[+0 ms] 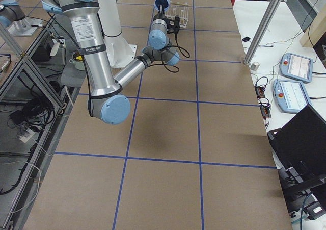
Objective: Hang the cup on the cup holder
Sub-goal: 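Move the left gripper open toward the cup's rim held by the right gripper, then close the left gripper on the cup rim while the right gripper holds, then carry the cup with the left gripper toward the rack while the right gripper withdraws, then lower the cup with the left gripper onto a peg of the white rack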
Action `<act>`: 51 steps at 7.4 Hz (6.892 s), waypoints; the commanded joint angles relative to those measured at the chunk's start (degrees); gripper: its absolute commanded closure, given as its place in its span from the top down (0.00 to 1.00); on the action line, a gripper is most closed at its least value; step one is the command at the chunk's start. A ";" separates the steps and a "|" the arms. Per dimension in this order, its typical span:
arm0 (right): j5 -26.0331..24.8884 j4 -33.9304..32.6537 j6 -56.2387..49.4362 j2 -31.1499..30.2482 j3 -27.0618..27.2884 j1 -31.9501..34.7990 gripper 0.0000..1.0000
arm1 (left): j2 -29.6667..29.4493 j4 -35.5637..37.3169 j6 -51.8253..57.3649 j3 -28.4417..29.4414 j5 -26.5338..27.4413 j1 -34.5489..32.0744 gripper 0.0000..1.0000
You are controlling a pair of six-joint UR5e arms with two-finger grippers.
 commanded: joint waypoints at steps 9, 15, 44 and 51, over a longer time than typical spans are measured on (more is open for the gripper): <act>-2.33 -0.10 -0.21 0.74 -0.24 -2.53 0.00 | -4.52 -0.06 0.15 -0.45 4.69 9.98 0.98; -2.32 -0.19 -0.30 0.74 -0.07 -2.88 0.00 | -4.79 0.02 0.77 -0.45 5.66 10.95 0.97; 5.23 -102.54 -121.06 -13.06 -14.77 42.03 1.00 | 6.46 103.02 98.59 -15.92 -4.96 -14.89 0.00; 9.28 -103.38 -120.80 -12.79 -14.74 41.68 1.00 | 6.73 102.94 98.68 -11.18 -7.61 -14.89 0.00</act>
